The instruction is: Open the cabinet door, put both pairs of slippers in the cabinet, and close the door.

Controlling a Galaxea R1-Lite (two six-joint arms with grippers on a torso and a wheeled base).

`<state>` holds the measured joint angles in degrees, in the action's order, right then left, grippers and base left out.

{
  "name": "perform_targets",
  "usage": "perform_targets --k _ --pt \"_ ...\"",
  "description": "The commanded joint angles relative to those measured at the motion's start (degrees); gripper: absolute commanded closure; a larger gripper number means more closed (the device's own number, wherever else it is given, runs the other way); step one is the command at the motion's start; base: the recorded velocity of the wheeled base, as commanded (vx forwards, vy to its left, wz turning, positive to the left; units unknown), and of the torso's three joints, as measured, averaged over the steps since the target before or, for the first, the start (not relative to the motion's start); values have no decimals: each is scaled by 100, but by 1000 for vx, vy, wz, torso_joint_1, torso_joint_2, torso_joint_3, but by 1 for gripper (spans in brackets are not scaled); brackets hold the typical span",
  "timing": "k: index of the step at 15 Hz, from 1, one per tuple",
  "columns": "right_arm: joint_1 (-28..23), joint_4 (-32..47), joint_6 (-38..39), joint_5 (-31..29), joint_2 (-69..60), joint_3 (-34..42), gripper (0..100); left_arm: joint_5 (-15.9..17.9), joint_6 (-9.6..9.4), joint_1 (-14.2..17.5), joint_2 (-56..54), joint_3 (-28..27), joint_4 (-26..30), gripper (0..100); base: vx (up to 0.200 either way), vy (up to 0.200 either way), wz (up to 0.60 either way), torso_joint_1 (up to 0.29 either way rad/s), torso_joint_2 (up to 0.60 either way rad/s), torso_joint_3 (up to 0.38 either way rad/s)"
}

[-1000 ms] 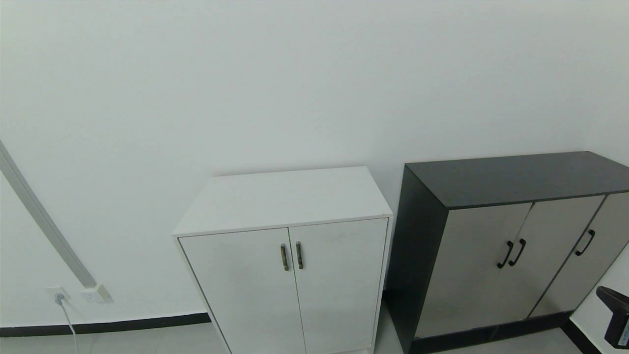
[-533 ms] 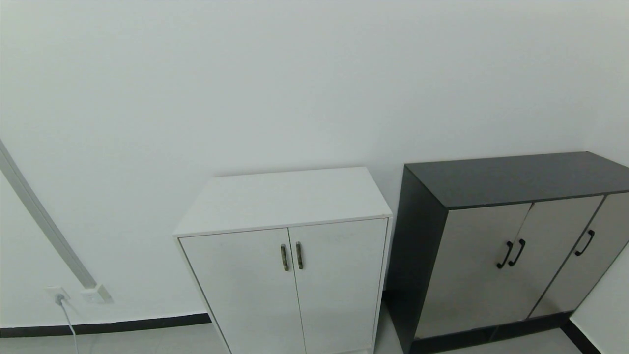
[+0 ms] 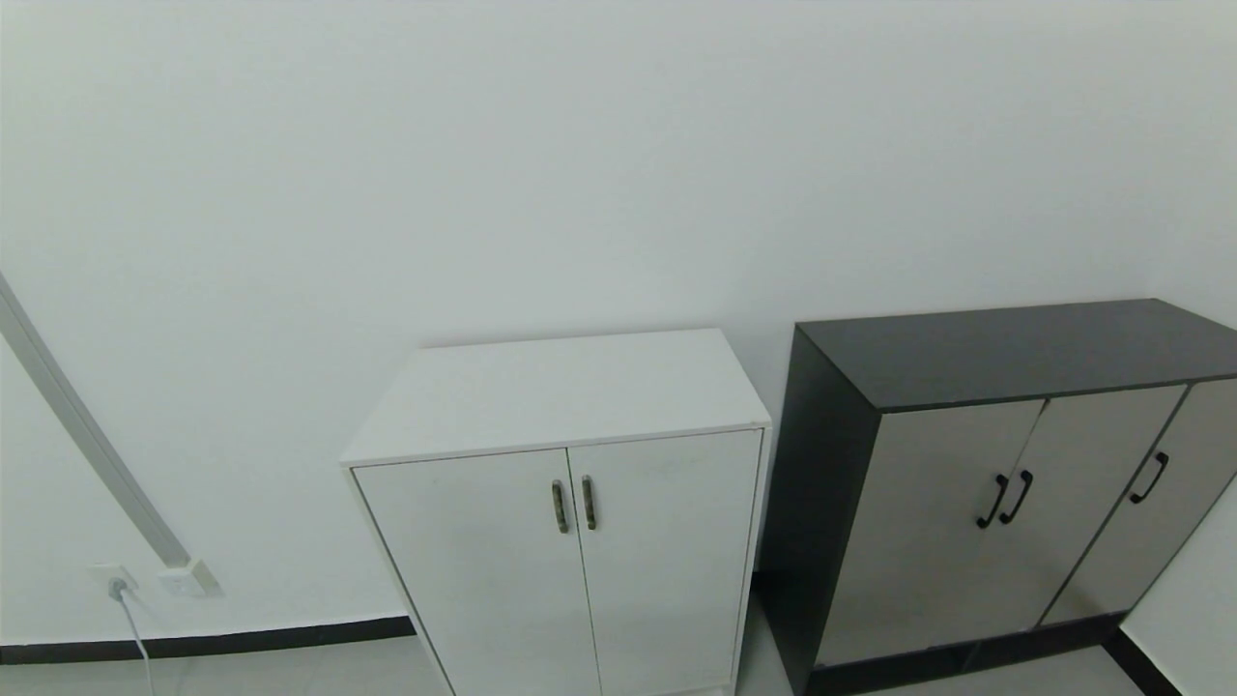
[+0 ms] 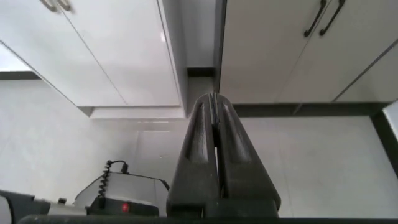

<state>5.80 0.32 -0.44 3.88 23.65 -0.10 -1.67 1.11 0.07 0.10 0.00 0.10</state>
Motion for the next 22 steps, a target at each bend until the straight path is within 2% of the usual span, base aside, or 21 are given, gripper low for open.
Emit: perform_targets --k 1,4,10,13,16,22 --pt "70 12 9 -1 -238 -8 100 -9 3 1 -1 0 -1 100 0 0 0 0 0 0" --pt "-440 3 26 -19 -1011 -8 100 -9 3 1 -1 0 -1 100 0 0 0 0 0 0" --pt "-598 -14 18 -45 -2365 1 100 -9 3 1 -1 0 -1 100 0 0 0 0 0 0" --pt "-598 -5 35 -273 -2356 1 100 -9 21 1 -1 0 -1 100 0 0 0 0 0 0" --pt "-598 -76 554 -774 -2356 10 100 0 12 1 -1 0 -1 100 0 0 0 0 0 0" --pt "-598 -76 545 -783 -2365 10 100 -9 -5 1 -1 0 -1 100 0 0 0 0 0 0"
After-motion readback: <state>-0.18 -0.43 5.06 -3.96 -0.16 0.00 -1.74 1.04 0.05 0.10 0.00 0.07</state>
